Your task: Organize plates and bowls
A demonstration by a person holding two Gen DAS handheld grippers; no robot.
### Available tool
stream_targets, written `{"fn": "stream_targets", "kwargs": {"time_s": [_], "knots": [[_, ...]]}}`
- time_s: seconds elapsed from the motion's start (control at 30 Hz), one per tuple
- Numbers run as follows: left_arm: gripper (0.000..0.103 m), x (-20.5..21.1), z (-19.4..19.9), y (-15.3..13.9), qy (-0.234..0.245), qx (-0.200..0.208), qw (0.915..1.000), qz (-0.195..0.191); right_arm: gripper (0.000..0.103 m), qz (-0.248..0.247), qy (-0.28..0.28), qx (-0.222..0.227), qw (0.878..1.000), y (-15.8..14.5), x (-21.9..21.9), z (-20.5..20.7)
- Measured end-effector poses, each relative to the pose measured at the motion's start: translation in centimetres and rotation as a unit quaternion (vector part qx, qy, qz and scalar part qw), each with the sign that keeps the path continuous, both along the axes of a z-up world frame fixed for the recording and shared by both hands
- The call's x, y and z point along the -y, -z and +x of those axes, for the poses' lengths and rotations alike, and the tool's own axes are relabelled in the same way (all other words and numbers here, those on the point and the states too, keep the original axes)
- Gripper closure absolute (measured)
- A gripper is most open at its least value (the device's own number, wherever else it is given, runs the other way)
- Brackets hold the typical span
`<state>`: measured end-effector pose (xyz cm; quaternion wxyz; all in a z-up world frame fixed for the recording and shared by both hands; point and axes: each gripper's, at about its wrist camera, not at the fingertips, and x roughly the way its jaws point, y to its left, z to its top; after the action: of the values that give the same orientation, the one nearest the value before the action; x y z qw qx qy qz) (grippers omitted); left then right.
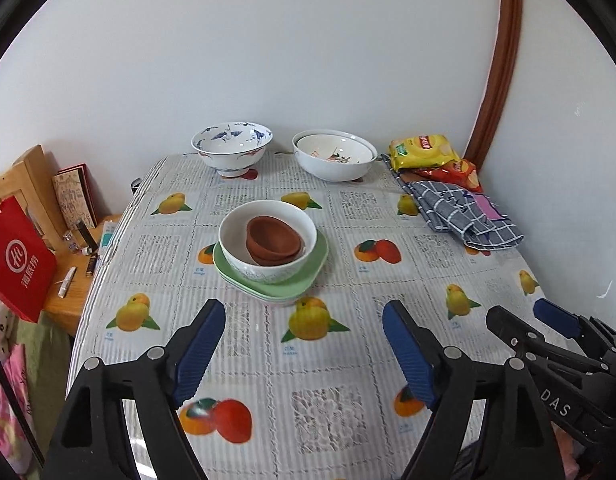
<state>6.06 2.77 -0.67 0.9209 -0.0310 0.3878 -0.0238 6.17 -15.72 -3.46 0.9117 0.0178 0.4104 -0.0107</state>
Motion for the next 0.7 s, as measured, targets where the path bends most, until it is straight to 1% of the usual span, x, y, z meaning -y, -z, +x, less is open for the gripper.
{"fn": "stream_targets", "kwargs": {"time_s": [0.03,0.13,0.2,0.23,0.27,0.37,0.47,0.7], "knots": [[0.021,0.2,-0.6,-0.2,0.001,0.001,1.0,0.001,0.027,0.001,0.002,0.003,1.0,-0.1,0.2,-0.6],[0.019,0.8,-2.3,-0.6,0.003,0.004,1.0,0.007,0.02,0.017,0.004,0.017,1.0,-0.7,1.0,-3.1],[0.019,1.0,-3.5,-1.1,0.001,0.014,0.9998,0.014,0.017,0.019,0.007,0.019,1.0,-0.9,1.3,-4.5],[0.016,1.2,-4.1,-1.5,0.001,0.02,0.9997,0.017,0.016,0.016,0.009,0.018,1.0,-1.0,1.3,-5.1],[0.014,1.3,-4.7,-1.8,0.001,0.027,0.9994,0.02,0.016,0.012,0.01,0.017,1.0,-1.1,1.3,-5.4],[0.012,1.6,-5.8,-2.6,0.002,0.041,0.9989,0.024,0.016,-0.001,0.009,0.022,1.0,-1.6,1.2,-6.7],[0.011,1.9,-6.4,-3.2,0.007,0.049,0.9984,0.026,0.016,0.003,0.013,0.031,0.999,-2.2,1.3,-7.6],[0.01,2.0,-6.9,-3.4,0.004,0.052,0.9983,0.028,0.016,0.003,0.021,0.04,0.999,-2.7,1.6,-8.4]]}}
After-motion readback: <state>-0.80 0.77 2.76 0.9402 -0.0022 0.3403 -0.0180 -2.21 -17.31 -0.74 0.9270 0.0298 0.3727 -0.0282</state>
